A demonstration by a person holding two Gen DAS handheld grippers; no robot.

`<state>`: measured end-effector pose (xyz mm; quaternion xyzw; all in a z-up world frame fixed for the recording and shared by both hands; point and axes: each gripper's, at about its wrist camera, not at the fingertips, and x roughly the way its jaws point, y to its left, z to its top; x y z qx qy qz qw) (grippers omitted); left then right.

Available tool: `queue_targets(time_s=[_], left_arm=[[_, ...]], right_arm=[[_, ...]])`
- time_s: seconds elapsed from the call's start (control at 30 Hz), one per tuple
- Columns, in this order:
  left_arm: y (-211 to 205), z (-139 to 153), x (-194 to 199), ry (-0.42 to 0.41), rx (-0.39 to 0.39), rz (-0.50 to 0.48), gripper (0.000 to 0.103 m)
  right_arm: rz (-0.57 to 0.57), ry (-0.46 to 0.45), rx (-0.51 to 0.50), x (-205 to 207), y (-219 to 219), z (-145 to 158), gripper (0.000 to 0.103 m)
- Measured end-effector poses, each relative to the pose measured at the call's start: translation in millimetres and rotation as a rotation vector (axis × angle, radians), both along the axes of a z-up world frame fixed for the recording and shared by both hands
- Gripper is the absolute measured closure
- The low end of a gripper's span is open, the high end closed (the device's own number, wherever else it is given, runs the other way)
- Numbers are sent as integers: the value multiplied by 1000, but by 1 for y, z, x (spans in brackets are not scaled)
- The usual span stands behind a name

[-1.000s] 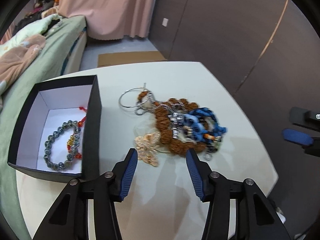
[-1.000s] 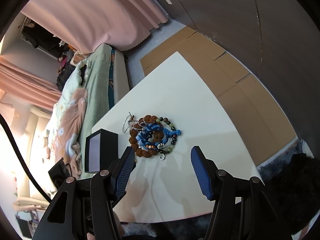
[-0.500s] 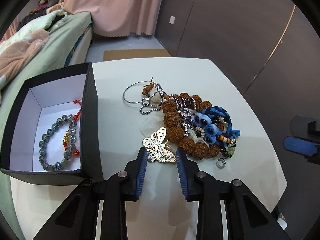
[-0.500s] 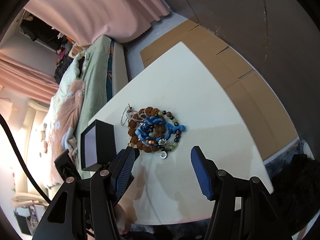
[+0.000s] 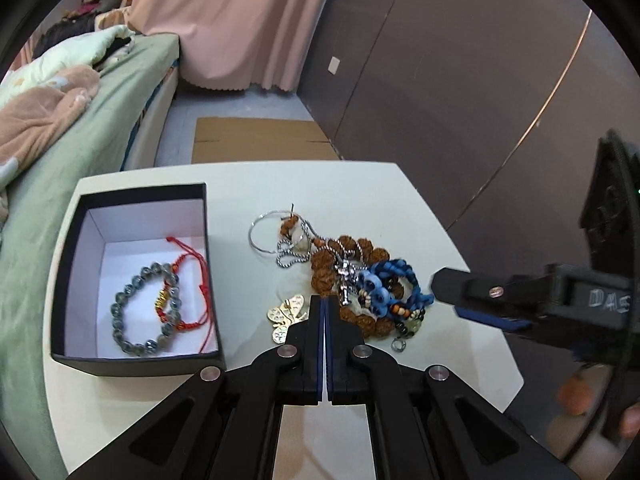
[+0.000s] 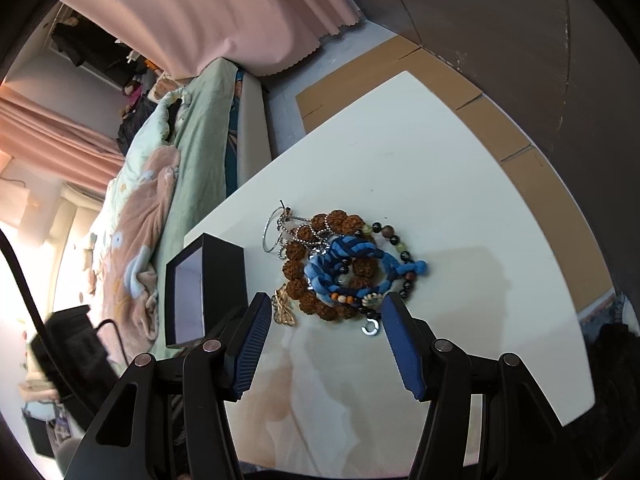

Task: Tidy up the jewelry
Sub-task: 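Move the left tool down toward the gold butterfly pendant on the pile, then grasp the blue flower bracelet with the right tool while the left tool hovers at the butterfly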

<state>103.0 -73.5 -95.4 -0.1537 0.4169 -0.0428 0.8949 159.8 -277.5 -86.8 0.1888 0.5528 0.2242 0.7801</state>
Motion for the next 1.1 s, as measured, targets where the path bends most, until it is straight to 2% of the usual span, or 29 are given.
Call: queue_targets(time_s=[0.3, 0.4, 0.5, 0.57, 0.6, 0.63, 0.67, 0.77, 0.8, 1.03, 1.1], left_arm=[[16, 8, -2, -9, -38, 23, 103], [18, 2, 2, 30, -87, 9, 103], [16, -6, 5, 76, -117, -7, 103], [14, -10, 6, 96, -138, -25, 103], [13, -12, 6, 105, -147, -32, 102], [11, -14, 6, 111, -149, -36, 101], [8, -15, 7, 115, -147, -41, 93], [3, -17, 7, 111, -141, -49, 59], [3, -16, 6, 105, -140, -47, 53], [-8, -23, 6, 88, -95, -68, 53], [-11, -26, 6, 69, -57, -49, 53]], right_arm=[[27, -38, -40, 9, 26, -2, 44], [45, -45, -83, 14, 38, -7, 46], [60, -34, -120, 19, 46, -15, 55], [65, -11, -148, 21, 47, -23, 74], [62, -5, -152, 23, 46, -26, 80], [57, -5, -133, 23, 42, -26, 86], [51, 0, -119, 23, 38, -25, 90], [30, -12, -107, 21, 26, -18, 94], [25, -13, -94, 21, 22, -15, 94], [-43, -18, -20, 15, -13, 1, 94], [-50, -16, -4, 12, -19, 3, 94]])
